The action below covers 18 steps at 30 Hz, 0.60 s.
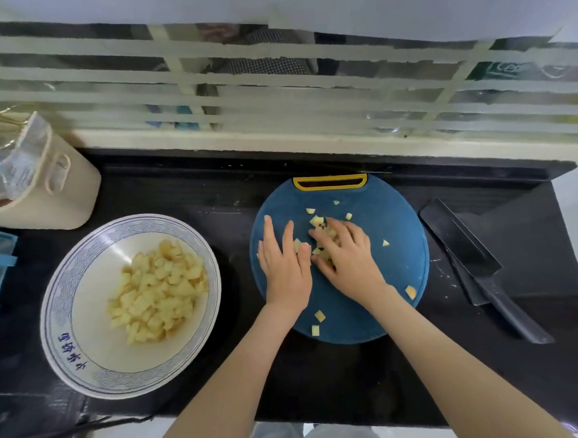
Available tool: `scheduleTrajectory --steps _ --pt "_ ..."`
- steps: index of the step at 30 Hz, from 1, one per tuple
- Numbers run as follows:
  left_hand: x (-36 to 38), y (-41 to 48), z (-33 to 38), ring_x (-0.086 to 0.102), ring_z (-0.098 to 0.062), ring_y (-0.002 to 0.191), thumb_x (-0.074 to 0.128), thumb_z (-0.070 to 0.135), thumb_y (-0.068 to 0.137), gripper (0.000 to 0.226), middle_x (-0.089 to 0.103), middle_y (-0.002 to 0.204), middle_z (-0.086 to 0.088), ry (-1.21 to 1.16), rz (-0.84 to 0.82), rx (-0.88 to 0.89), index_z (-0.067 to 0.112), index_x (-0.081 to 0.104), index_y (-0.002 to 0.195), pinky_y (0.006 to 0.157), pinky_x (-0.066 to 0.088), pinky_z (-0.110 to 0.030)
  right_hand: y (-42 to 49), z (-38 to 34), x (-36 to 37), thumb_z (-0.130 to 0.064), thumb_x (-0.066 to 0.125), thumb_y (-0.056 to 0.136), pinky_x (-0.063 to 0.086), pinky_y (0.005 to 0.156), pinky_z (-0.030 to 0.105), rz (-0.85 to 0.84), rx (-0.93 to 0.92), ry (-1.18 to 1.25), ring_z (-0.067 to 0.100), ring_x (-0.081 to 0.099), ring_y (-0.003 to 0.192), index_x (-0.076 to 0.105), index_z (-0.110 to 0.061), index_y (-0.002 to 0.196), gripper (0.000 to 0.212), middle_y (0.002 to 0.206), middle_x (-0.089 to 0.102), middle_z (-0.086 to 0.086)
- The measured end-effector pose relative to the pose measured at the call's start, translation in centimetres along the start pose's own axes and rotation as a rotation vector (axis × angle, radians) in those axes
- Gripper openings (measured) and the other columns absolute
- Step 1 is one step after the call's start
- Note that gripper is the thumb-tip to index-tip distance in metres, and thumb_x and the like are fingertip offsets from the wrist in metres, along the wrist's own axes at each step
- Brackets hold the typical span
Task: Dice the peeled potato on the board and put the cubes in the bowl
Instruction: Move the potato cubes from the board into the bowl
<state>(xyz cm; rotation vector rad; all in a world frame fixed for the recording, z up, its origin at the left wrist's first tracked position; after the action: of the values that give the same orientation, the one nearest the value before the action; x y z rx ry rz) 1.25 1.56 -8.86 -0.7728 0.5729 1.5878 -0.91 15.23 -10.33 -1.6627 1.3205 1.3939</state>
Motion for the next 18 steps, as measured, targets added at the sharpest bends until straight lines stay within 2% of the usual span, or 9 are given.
scheduleTrajectory --steps 2,4,7,11,14,18 --pt "-0.4 0.3 0.5 0.011 -0.022 0.144 0.014 0.047 0.096 0.065 0.006 0.159 -0.010 -0.076 0.018 -0.020 0.011 0.039 0.144 0.116 0.011 -0.046 0.4 -0.3 0.2 -0.030 0.073 0.081 0.045 0.086 0.047 0.035 0.027 0.000 0.029 0.040 0.114 0.065 -0.020 0.114 0.036 0.128 0.057 0.013" --pt "-0.9 0.5 1.0 0.011 -0.020 0.144 0.017 0.048 0.095 0.065 0.007 0.159 -0.009 -0.122 0.044 -0.023 0.010 0.043 0.141 0.115 0.015 -0.043 0.7 -0.6 0.3 -0.030 0.077 0.077 0.046 0.078 0.043 0.066 0.061 -0.061 0.031 0.046 0.104 0.066 -0.016 0.106 0.033 0.118 0.061 0.013" --pt "-1.7 1.1 1.6 0.014 -0.024 0.144 0.019 0.052 0.095 0.067 0.011 0.158 -0.012 -0.144 0.072 -0.022 0.009 0.048 0.137 0.116 0.018 -0.043 2.0 -1.4 0.0 -0.027 0.077 0.074 0.048 0.067 0.038 0.091 0.113 -0.166 0.033 0.057 0.086 0.066 -0.009 0.097 0.031 0.099 0.065 0.014" --pt "-2.3 1.4 1.8 0.023 -0.029 0.139 0.010 0.057 0.097 0.074 0.018 0.155 -0.017 -0.120 0.120 0.031 0.007 0.056 0.128 0.110 0.022 -0.043 3.8 -1.7 -0.7 -0.009 0.073 0.070 0.047 0.054 0.035 0.057 0.159 -0.249 0.031 0.057 0.066 0.060 -0.003 0.086 0.022 0.077 0.059 0.014" --pt "-3.1 1.6 1.5 0.027 -0.029 0.134 0.013 0.053 0.099 0.068 0.023 0.152 -0.019 -0.095 0.143 0.054 0.008 0.058 0.121 0.107 0.024 -0.044 4.4 -1.8 -1.2 -0.015 0.074 0.077 0.048 0.048 0.034 -0.039 0.246 -0.231 0.032 0.058 0.064 0.059 -0.001 0.089 0.024 0.080 0.059 0.016" --pt "-4.6 1.6 1.0 0.032 -0.032 0.131 0.023 0.047 0.100 0.056 0.027 0.150 -0.021 -0.069 0.148 0.069 0.008 0.060 0.117 0.103 0.028 -0.045 3.7 -2.6 -1.5 -0.031 0.068 0.087 0.038 0.038 0.029 -0.151 0.359 -0.213 0.034 0.059 0.059 0.057 -0.002 0.088 0.031 0.079 0.057 0.016"
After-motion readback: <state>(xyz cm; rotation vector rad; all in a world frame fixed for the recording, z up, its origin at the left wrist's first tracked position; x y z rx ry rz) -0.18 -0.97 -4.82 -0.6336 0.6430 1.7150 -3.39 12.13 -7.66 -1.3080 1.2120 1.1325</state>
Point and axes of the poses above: each hand's wrist, its own y-axis towards the middle knuckle, its own x-axis out of the palm, z = x × y, the point moved 1 cm from there along y, towards the middle knuckle
